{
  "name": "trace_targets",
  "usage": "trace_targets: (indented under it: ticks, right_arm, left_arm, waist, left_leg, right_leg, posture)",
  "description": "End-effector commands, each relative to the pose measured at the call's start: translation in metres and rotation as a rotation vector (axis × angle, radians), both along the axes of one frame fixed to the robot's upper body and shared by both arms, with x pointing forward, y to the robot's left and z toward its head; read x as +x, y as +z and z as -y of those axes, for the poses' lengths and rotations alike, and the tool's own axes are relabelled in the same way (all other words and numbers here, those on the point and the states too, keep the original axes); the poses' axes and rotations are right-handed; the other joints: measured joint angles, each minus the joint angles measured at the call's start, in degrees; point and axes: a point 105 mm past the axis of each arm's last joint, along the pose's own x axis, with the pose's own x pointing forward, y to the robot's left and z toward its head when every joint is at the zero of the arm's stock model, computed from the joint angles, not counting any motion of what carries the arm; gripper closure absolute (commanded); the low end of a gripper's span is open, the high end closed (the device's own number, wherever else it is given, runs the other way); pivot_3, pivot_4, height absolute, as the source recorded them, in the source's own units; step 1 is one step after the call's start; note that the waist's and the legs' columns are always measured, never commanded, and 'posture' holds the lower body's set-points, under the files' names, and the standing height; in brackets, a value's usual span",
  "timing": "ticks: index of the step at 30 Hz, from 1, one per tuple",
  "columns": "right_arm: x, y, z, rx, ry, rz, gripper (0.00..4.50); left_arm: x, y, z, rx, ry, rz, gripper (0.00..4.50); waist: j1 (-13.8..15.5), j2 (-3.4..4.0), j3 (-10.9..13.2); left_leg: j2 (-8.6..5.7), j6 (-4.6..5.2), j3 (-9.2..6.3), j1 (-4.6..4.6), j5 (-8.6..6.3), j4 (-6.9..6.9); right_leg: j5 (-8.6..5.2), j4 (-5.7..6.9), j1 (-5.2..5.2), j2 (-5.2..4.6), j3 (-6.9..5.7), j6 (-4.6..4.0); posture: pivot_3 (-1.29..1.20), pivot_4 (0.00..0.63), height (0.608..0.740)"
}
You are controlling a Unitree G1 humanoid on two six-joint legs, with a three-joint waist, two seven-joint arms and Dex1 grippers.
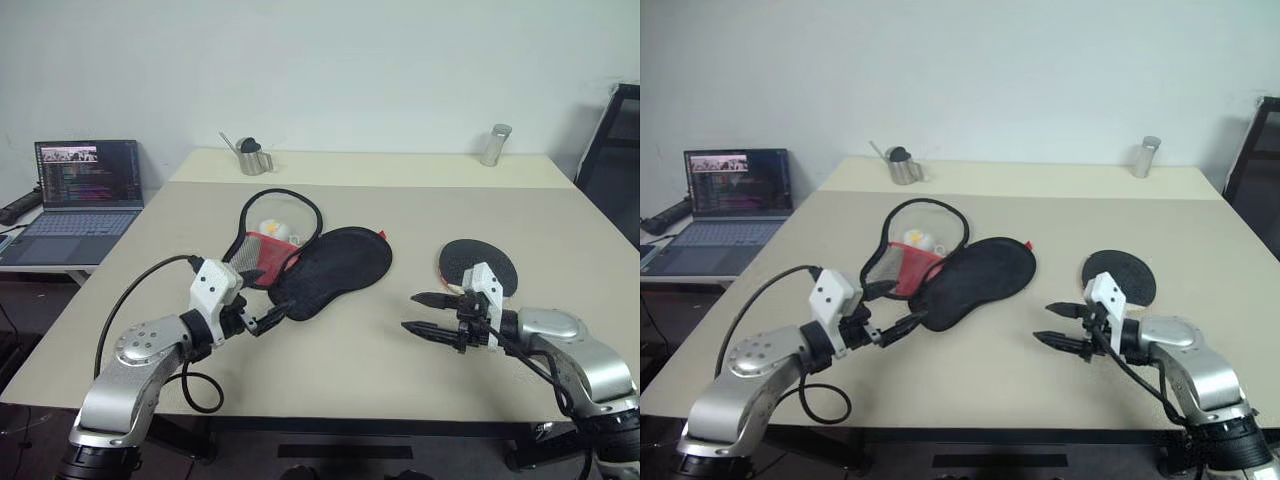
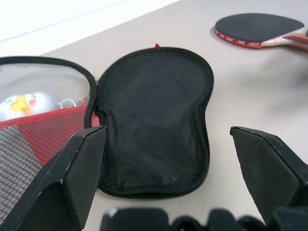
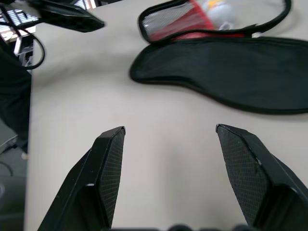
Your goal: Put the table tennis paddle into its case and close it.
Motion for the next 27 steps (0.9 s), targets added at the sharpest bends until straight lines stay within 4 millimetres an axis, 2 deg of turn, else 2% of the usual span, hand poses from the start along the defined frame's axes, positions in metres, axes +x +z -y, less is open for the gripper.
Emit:
trace_targets:
  ticks: [1,3,8,13,16,20,24,27]
  right_arm:
    - [-0.002,0.009,0.009,-0.035,-0.024,0.03,1.23]
    - [-0.001,0.013,0.013,-0.039,-0.043,0.044,1.23]
    - [-0.002,0.04,0.012,-0.008,-0.054,0.103,1.23]
    - [-0.008,0.056,0.006,0.016,-0.044,0.132,1.23]
    - [-0.008,0.059,0.003,0.018,-0.032,0.143,1.23]
    - [-0.007,0.058,-0.01,0.039,-0.006,0.147,1.23]
    - [-0.01,0.055,-0.02,0.059,0.014,0.14,1.23]
    - [-0.011,0.05,-0.021,0.073,0.016,0.133,1.23]
  left_arm:
    - [0.006,0.005,0.004,-0.004,-0.01,0.041,0.0]
    - [0.011,0.004,0.006,-0.011,-0.019,0.05,0.0]
    - [0.02,0.004,0.009,-0.069,-0.043,0.037,0.0]
    - [0.026,-0.001,-0.009,-0.077,0.003,0.008,0.0]
    - [0.023,-0.006,-0.022,-0.075,0.03,-0.024,0.0]
    - [0.022,-0.024,-0.046,0.013,0.086,-0.066,0.0]
    - [0.022,-0.028,-0.043,0.052,0.016,-0.069,0.0]
    - [0.027,-0.033,-0.032,0.142,-0.087,-0.058,0.0]
  waist:
    - [0.07,0.0,0.0]
    - [0.09,-0.01,-0.01]
    - [0.05,-0.02,-0.01]
    - [-0.05,-0.02,-0.01]
    - [0.0,-0.03,0.0]
    - [-0.09,-0.03,-0.01]
    - [0.07,-0.04,-0.01]
    - [0.35,-0.06,-0.02]
  left_leg:
    - [0.0,0.0,0.0,0.0,0.0,0.02]
    - [0.0,0.0,0.0,0.0,0.0,0.06]
    - [0.0,0.01,0.06,0.0,0.02,0.08]
    - [0.08,0.02,0.15,0.0,0.02,0.03]
    - [0.09,0.02,0.15,0.0,0.02,0.06]
    - [0.11,0.02,0.25,0.06,0.02,0.06]
    - [0.14,0.01,0.24,0.04,0.01,0.04]
    - [0.13,0.01,0.2,0.0,0.01,0.06]
  right_leg:
    - [0.0,0.01,0.0,0.0,0.0,-0.01]
    - [0.07,0.0,0.01,0.01,-0.01,-0.05]
    - [0.17,-0.02,0.01,0.01,0.05,-0.04]
    - [0.16,-0.06,-0.03,0.05,0.08,-0.04]
    - [0.16,-0.06,-0.03,0.07,0.08,-0.04]
    - [0.18,-0.04,-0.03,0.06,0.12,-0.04]
    - [0.17,-0.06,-0.04,0.06,0.13,-0.04]
    - [0.18,-0.09,-0.04,0.05,0.09,-0.04]
  posture:
    - [0.0,0.15,0.74]
    - [0.0,0.15,0.74]
    - [0.0,0.15,0.74]
    - [0.0,0.15,0.74]
    - [0.0,0.15,0.74]
    - [0.0,0.15,0.74]
    - [0.0,0.15,0.74]
    - [0.0,0.15,0.74]
